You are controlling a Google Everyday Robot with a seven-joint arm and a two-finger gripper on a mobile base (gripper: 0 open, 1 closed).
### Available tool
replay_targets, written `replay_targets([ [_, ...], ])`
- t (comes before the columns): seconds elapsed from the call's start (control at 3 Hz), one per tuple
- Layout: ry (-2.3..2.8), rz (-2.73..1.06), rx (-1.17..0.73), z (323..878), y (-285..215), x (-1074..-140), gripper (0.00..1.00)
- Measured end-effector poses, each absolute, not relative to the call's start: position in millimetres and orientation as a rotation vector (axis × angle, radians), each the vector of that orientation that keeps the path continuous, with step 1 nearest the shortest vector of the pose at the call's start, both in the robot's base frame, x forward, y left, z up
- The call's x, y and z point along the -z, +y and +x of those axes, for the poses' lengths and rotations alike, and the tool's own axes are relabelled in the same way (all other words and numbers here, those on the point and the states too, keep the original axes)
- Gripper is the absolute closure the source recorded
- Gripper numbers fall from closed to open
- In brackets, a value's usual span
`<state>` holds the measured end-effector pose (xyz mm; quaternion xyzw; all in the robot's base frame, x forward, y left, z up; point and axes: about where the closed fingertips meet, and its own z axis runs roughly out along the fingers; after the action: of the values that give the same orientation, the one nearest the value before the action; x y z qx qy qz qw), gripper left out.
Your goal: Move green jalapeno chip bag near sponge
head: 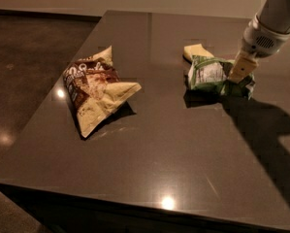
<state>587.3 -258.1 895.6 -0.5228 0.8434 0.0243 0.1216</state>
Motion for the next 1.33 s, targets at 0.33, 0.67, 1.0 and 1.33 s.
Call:
replay_targets([
  [0.33, 2.487, -1.444, -0.045, 617.3, -271.2, -893.2, 1.0],
  [0.67, 2.503, -1.391, -0.045, 635.3, -281.5, -889.5, 0.83],
  [1.0, 2.496, -1.365, -0.05, 645.7, -285.7, -890.9, 0.52],
  [1.33, 2.491, -1.364, -0.047, 648.6, -284.3, -887.9, 0.28],
])
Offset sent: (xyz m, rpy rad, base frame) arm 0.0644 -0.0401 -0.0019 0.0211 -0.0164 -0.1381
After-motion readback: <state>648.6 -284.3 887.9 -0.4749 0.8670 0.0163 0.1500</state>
